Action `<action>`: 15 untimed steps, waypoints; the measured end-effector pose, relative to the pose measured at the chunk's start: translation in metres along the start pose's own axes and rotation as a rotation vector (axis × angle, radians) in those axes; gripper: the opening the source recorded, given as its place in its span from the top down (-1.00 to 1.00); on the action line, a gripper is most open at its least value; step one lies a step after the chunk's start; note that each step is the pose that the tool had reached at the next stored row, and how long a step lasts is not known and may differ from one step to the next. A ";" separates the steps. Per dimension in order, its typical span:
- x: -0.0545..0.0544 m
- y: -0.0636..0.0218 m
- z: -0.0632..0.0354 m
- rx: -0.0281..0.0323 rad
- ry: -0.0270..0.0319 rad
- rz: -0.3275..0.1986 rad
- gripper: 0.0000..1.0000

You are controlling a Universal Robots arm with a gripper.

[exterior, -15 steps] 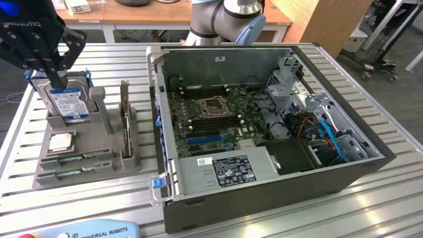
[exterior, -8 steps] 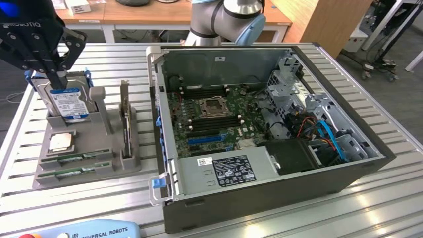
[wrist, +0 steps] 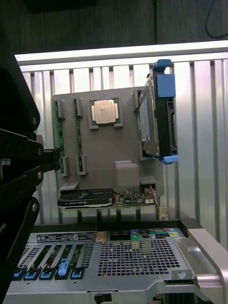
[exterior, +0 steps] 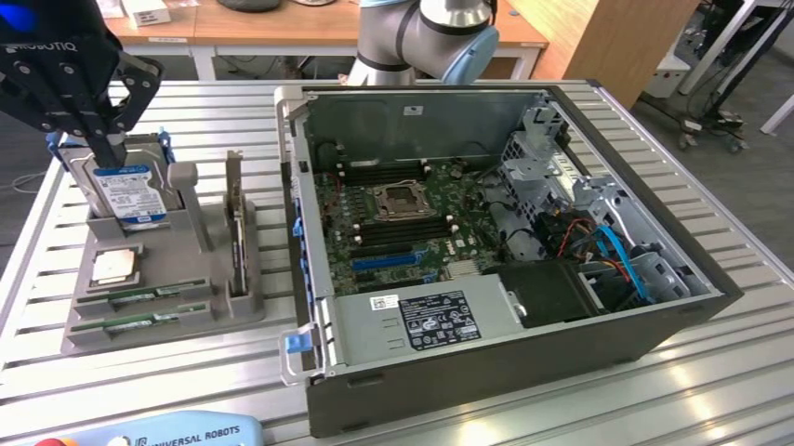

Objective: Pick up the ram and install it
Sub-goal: 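Pick up the ram and move it above insertion slot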

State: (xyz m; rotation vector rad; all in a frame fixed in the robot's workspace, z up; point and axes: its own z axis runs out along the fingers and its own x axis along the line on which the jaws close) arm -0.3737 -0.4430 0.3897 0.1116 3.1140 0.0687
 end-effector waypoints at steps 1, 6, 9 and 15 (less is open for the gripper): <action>0.000 0.0000 0.0000 -0.0001 0.0002 -0.003 0.80; 0.000 0.0000 0.0001 0.0008 0.0022 -0.055 0.80; 0.000 0.0000 0.0001 -0.0002 0.0042 -0.100 0.80; 0.000 0.0000 0.0003 -0.0025 0.0085 -0.198 0.80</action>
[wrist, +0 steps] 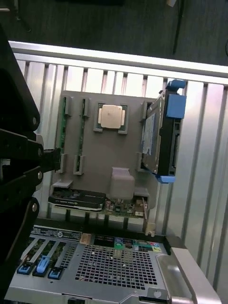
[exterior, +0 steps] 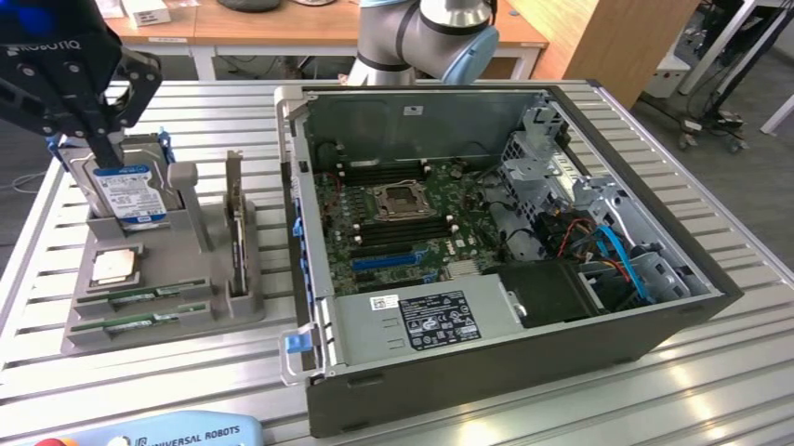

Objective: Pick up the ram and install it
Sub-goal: 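Pick up the ram and move it above insertion slot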

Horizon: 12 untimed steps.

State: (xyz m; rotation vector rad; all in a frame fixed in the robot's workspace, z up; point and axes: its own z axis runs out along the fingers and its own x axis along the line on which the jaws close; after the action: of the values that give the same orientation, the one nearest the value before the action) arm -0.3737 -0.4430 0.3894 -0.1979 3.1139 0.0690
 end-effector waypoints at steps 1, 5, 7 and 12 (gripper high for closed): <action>0.000 0.0000 0.0000 -0.0003 0.0007 -0.017 0.80; 0.000 0.0000 0.0004 -0.0018 0.0037 -0.086 0.80; 0.000 0.0000 0.0005 -0.0025 0.0053 -0.120 0.80; 0.000 0.0000 0.0009 -0.0045 0.0088 -0.206 0.80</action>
State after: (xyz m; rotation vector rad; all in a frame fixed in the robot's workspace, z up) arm -0.3737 -0.4430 0.3884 -0.5185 3.0814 0.0715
